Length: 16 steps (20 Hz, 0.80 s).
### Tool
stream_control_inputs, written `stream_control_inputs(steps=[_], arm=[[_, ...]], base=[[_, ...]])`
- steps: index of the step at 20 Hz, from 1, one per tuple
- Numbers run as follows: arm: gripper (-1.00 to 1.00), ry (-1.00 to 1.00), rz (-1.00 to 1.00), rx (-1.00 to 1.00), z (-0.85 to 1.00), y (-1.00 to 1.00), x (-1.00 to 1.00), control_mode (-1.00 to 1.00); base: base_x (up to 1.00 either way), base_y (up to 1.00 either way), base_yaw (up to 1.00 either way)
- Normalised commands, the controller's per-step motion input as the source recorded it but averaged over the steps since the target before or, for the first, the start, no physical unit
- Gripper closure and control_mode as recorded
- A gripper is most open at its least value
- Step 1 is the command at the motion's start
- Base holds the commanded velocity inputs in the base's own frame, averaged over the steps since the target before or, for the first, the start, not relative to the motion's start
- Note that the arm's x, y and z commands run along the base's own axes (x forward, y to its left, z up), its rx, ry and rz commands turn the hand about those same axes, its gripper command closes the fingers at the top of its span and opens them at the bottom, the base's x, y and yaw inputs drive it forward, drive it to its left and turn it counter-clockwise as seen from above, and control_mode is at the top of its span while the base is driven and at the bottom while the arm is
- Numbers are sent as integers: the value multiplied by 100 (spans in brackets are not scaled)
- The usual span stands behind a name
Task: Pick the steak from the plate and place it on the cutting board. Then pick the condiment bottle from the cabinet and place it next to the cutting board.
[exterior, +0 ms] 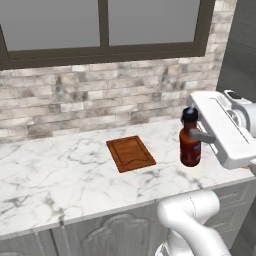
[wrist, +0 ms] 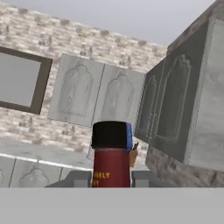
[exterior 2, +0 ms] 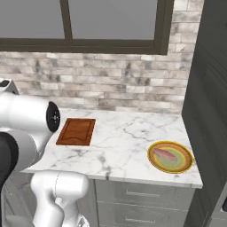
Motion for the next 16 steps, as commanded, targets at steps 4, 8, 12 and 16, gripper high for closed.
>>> stream_control_inputs(steps=[4, 8, 12, 16], arm=[[100, -3, 5, 23, -50, 23, 0, -100], [100, -4, 5, 20, -52, 29, 0, -100], [100, -5, 2, 15, -49, 31, 0, -100], [100, -7, 0, 9, -44, 30, -2, -100]], base=[[0, 0, 0], [0, 0, 0], [0, 0, 0], [0, 0, 0]])
